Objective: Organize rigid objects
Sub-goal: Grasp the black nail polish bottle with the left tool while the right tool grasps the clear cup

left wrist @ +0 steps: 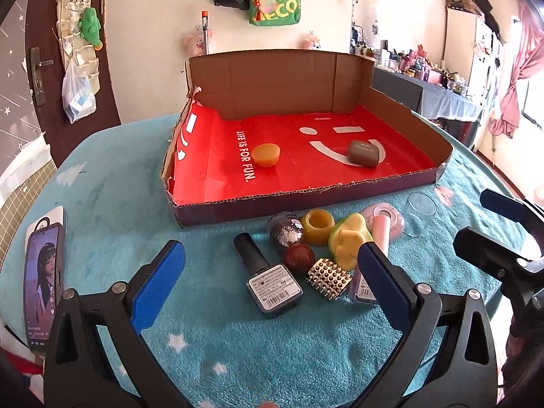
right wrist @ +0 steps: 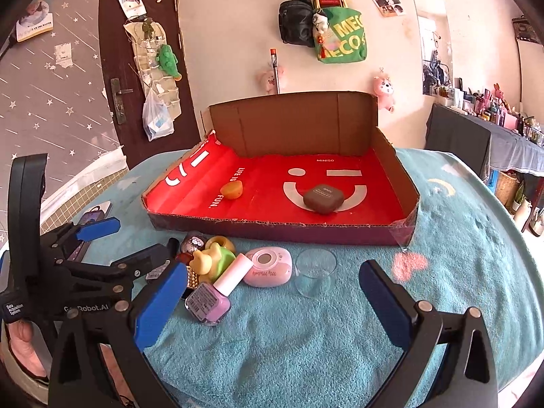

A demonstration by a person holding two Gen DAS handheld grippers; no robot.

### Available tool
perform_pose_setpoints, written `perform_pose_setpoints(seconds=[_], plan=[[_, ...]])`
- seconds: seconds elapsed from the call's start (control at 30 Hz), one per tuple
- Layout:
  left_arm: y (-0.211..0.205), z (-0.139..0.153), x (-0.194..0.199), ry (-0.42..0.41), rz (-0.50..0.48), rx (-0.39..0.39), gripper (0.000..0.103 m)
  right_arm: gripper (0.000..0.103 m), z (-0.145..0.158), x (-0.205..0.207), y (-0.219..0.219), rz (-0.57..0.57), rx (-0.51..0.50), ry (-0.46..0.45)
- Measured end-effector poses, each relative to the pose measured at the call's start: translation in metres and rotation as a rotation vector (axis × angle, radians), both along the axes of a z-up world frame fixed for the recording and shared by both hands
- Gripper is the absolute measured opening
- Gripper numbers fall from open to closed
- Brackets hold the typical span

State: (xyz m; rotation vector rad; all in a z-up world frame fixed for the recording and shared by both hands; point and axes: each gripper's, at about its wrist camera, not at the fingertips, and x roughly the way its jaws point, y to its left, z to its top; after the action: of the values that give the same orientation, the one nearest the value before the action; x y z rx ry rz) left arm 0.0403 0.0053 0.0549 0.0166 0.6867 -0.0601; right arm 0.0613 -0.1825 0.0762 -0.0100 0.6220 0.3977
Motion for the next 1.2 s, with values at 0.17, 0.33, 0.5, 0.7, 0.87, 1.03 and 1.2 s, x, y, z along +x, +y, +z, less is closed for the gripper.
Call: perform_pose_setpoints(seconds=[0.17, 0.33, 0.5, 0.7, 0.87, 1.03, 1.2], plan=[[0.003, -0.008, -0.005, 0.01, -0.006, -0.019, 0.103, 0.103, -0.01, -0.005, 0.001, -0.003, -0.01, 0.012], [0.004, -0.016, -0.009, 0.025, -0.005, -0.011, 0.103, 0.103, -0.019, -0.008, 0.003, -0.004, -0.018, 0.026], [0.009, -0.025, -0.009, 0.047, 0.008, -0.014, 0.103, 0.103, -0.032, -0.01, 0.008, 0.001, -0.033, 0.047], [0.018, -0.034, -0.007, 0.067, 0.031, -0.012, 0.103, 0.103, -0.044, -0.008, 0.018, 0.029, -0.032, 0.082], [0.024, -0.042, -0.002, 0.097, 0.05, -0.02, 0.103, 0.103, -0.05, -0.006, 0.029, 0.05, -0.037, 0.096], [0.027, -0.045, 0.003, 0.106, 0.053, -0.028, 0.103, 0.103, -0.056, -0.002, 0.037, 0.063, -0.041, 0.108], [0.027, -0.048, 0.011, 0.12, 0.058, -0.033, 0.103, 0.103, -0.06, 0.002, 0.047, 0.067, -0.065, 0.106]])
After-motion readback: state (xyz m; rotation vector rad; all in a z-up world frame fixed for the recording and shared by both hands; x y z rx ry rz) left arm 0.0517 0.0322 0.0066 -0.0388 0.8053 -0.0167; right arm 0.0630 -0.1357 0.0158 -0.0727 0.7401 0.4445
